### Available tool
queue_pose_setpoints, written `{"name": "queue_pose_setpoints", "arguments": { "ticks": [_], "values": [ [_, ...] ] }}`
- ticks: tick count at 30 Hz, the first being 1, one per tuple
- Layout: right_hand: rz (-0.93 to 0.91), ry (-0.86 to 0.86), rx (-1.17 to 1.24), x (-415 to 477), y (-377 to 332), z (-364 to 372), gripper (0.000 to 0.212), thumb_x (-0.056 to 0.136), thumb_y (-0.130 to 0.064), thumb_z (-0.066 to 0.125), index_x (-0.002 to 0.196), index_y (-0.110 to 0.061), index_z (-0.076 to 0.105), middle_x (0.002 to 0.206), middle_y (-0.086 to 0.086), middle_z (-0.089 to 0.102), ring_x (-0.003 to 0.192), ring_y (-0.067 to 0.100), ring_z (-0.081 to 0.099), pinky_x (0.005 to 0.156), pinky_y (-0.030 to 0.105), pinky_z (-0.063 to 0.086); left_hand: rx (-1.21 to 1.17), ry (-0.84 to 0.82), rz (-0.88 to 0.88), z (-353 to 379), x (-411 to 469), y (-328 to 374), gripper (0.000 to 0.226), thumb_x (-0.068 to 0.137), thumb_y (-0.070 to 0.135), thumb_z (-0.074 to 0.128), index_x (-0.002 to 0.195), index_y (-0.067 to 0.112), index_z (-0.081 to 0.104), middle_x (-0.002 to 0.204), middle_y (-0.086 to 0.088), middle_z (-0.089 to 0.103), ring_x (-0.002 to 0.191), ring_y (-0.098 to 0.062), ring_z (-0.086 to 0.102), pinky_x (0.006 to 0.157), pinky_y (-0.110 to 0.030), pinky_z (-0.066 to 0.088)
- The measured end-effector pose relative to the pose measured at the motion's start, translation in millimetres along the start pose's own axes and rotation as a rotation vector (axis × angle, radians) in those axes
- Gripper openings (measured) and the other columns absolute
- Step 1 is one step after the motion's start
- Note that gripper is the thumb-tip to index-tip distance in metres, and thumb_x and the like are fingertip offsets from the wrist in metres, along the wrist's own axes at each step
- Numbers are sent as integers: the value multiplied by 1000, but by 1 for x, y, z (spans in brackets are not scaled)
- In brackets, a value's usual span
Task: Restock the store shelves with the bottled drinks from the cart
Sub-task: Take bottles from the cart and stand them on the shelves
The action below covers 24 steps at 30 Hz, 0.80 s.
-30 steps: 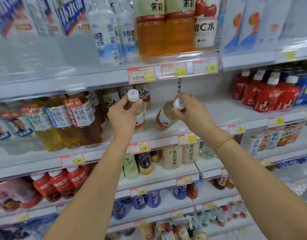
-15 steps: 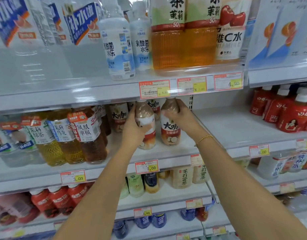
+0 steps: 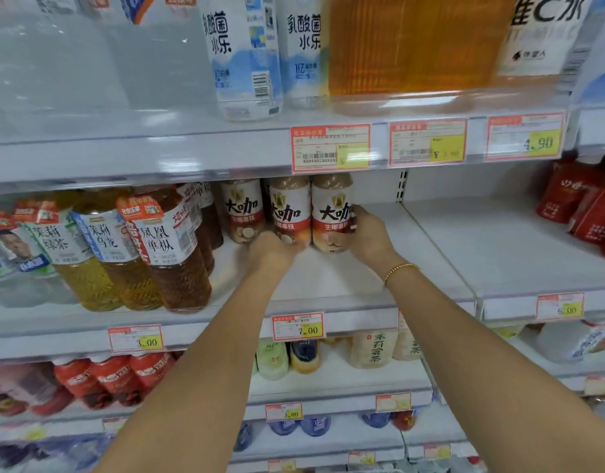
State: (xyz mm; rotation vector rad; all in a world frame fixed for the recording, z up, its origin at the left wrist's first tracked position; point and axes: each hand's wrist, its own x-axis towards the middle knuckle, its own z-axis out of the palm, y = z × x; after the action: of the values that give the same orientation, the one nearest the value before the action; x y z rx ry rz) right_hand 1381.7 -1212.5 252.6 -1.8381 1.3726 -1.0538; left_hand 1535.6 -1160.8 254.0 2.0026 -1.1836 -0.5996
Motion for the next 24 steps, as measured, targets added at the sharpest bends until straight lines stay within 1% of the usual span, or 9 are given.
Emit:
{"name": "queue_pose_setpoints", "arguments": {
  "ticks": [3,4,6,8,11,14,17,20,24],
  "values": [
    [4,-26,18,17,0,7,63,66,-14,82,122,-6,53,123,11,62,115,26,57,99,34,46,-59,1,18,1,13,-3,45,78,46,68,102,8,63,101,-12,68,83,-27,63,75,-33,53],
    [6,-33,13,21,1,9,62,67,-14,81,122,-7,53,123,9,62,116,25,57,97,30,45,-70,28,27,1,16,-5,43,79,44,67,101,7,63,99,-13,69,84,-29,65,77,-37,56],
    [16,-38,-30,27,1,9,60,70,-16,79,123,-6,51,125,8,61,116,24,56,88,21,41,-76,72,45,2,21,-7,41,80,42,66,98,5,64,96,-15,69,84,-32,66,75,-42,58],
    [30,-42,-67,33,1,9,62,73,-18,77,124,-4,45,127,10,58,117,27,54,83,23,39,-66,86,54,3,22,-5,42,81,41,66,98,4,63,97,-15,69,85,-33,65,75,-43,58],
    [42,-59,-85,40,2,10,66,74,-19,77,124,-2,39,127,13,56,117,29,53,82,27,40,-57,100,53,5,25,-2,47,80,42,67,102,2,61,100,-16,67,88,-34,65,76,-43,58],
    [28,-72,-82,44,4,11,66,72,-20,77,126,-4,42,128,12,57,117,29,54,88,31,43,-40,129,48,7,29,-2,51,79,45,67,104,0,60,100,-16,67,87,-35,65,76,-43,58],
    [-19,-43,-119,43,4,12,62,72,-21,78,125,-6,50,127,11,59,117,28,54,94,32,41,-33,149,45,10,33,-3,48,80,44,66,98,0,62,97,-18,67,84,-35,66,75,-43,58],
    [-51,-29,-156,41,1,16,57,72,-21,77,121,-4,54,123,12,62,115,29,55,92,29,41,-17,190,55,13,34,-5,45,81,44,65,94,1,62,93,-18,68,82,-35,66,75,-42,58],
    [-31,22,-202,41,-2,24,56,72,-23,77,119,-4,54,121,14,61,114,31,54,91,32,43,19,246,74,16,37,-9,52,82,47,62,99,-2,63,98,-19,68,92,-36,64,80,-36,53]
  ]
}}
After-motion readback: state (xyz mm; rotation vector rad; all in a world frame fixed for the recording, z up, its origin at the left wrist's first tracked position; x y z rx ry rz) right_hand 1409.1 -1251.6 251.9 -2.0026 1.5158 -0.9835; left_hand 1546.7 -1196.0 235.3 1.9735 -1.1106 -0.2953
